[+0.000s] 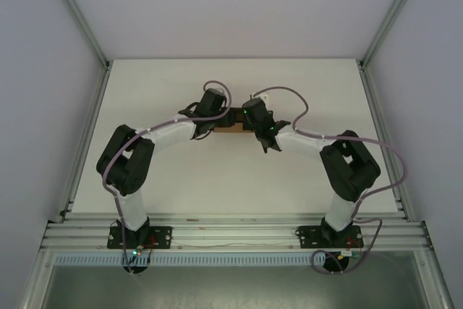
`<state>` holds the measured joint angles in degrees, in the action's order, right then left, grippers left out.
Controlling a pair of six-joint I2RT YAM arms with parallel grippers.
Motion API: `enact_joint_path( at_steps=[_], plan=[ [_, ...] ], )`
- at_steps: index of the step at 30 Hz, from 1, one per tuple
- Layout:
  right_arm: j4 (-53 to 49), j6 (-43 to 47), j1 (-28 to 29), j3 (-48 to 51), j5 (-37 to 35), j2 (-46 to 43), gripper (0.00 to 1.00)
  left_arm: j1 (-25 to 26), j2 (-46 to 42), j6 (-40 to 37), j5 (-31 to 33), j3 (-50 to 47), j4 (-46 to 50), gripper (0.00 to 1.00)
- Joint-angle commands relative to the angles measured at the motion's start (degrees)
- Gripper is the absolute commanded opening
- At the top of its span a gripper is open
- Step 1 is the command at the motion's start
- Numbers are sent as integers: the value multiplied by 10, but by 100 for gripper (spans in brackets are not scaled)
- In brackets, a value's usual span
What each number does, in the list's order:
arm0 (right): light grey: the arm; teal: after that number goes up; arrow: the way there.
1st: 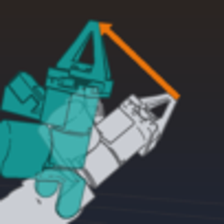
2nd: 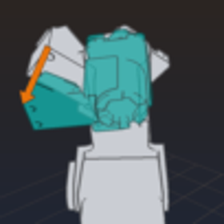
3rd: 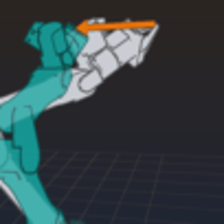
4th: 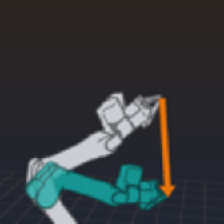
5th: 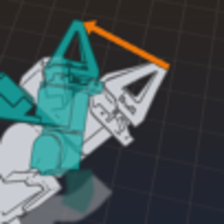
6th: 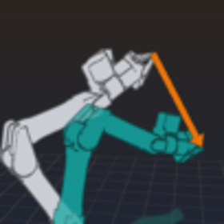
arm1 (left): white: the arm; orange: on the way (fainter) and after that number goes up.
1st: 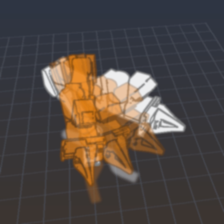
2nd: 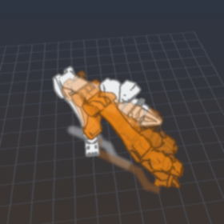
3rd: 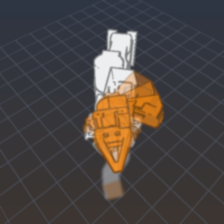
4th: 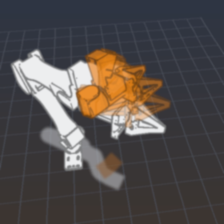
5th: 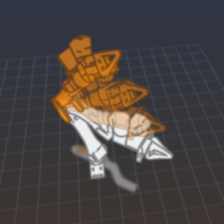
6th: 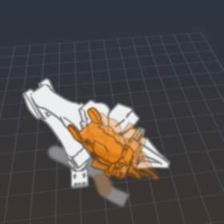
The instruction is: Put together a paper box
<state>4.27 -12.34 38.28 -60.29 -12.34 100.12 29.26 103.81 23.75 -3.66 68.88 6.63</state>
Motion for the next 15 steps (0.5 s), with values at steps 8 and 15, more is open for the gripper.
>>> enact_joint_path(
  at_steps=[8, 15],
  plan=[
    [66, 25, 13, 54, -4, -10, 0, -1, -105, -1, 29, 17, 112, 100],
    [92, 55, 24, 83, -8, -13, 0, -66, -109, 59, 20, 21, 85, 100]
  ],
)
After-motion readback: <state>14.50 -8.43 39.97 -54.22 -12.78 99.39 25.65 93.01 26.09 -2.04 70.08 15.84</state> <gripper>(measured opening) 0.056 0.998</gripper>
